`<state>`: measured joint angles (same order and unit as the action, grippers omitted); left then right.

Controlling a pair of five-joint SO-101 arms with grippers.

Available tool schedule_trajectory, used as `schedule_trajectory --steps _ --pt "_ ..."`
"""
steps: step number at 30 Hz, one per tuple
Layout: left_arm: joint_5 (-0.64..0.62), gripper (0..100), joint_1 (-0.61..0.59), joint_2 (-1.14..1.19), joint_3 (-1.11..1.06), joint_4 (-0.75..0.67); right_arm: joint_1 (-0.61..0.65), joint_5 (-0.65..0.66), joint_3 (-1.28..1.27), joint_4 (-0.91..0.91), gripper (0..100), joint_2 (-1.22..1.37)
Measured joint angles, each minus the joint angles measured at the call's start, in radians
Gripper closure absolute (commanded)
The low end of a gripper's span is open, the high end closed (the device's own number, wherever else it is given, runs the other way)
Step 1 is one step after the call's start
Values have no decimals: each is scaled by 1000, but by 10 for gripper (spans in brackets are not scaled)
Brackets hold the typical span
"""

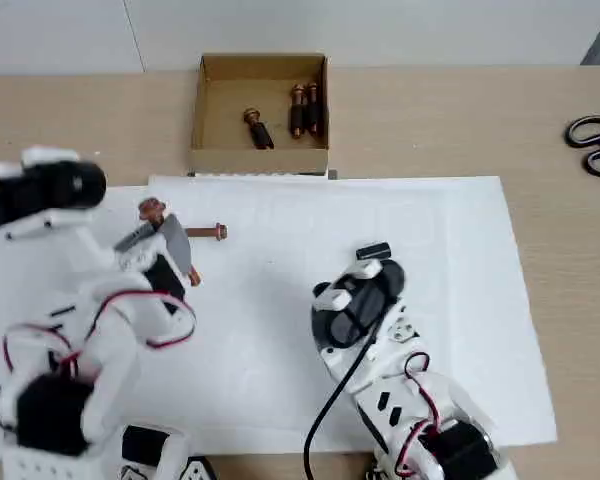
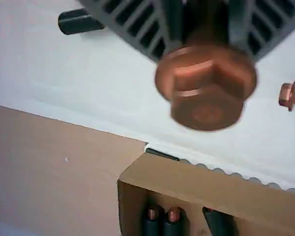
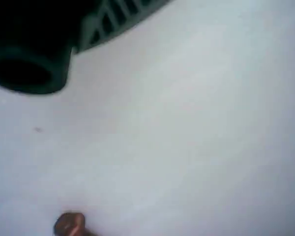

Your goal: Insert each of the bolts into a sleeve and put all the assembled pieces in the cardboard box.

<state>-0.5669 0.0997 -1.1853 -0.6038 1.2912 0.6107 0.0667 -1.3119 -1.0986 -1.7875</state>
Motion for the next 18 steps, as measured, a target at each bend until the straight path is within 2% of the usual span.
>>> schedule_trajectory --steps 10,18 --pt "0 994 6 -336 -305 -133 141 0 -101 176 996 0" --pt "0 994 114 -560 -430 -166 233 0 -169 301 996 0"
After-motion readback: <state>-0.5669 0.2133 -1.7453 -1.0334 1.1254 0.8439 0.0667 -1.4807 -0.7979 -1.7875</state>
